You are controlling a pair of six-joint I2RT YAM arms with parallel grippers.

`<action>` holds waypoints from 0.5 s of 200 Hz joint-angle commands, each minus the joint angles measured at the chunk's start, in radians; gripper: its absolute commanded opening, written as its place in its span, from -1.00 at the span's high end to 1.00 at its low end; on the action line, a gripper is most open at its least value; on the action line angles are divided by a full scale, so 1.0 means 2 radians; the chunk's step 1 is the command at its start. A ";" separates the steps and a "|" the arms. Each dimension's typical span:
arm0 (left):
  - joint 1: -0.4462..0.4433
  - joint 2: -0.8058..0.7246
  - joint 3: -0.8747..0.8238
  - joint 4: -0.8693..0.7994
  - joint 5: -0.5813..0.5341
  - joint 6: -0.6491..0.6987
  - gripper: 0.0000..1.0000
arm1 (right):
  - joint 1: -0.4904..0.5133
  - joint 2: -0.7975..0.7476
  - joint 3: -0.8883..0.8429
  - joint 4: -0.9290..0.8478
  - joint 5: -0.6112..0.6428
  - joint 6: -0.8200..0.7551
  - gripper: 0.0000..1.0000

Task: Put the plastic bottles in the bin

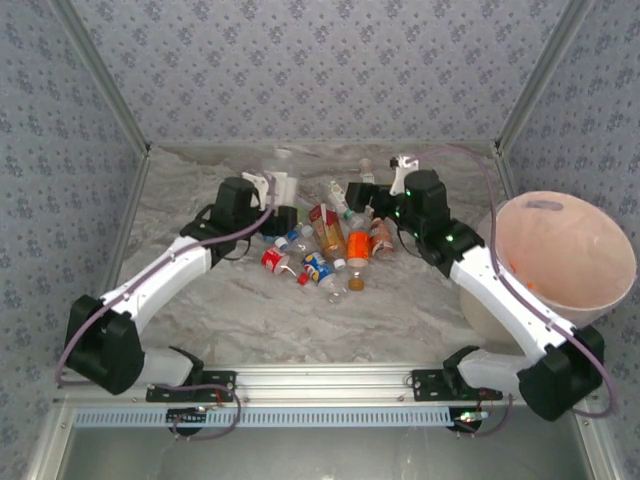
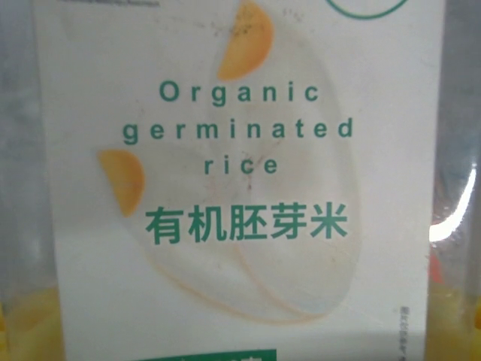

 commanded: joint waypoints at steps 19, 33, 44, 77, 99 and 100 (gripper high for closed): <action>-0.043 -0.036 -0.020 0.106 0.029 0.042 -0.47 | 0.003 0.049 0.088 -0.036 -0.121 0.066 -1.00; -0.053 -0.037 -0.017 0.114 0.036 0.051 -0.47 | 0.003 0.064 0.094 -0.010 -0.181 0.078 -1.00; -0.063 -0.036 -0.014 0.117 0.036 0.061 -0.47 | 0.004 0.075 0.102 -0.003 -0.203 0.082 -1.00; -0.075 -0.023 0.002 0.110 0.041 0.065 -0.48 | 0.009 0.084 0.107 0.009 -0.202 0.090 -1.00; -0.087 -0.022 -0.001 0.122 0.031 0.069 -0.48 | 0.009 0.093 0.109 0.003 -0.196 0.094 -1.00; -0.088 -0.022 -0.001 0.123 0.030 0.069 -0.49 | 0.009 0.093 0.109 0.003 -0.194 0.094 -1.00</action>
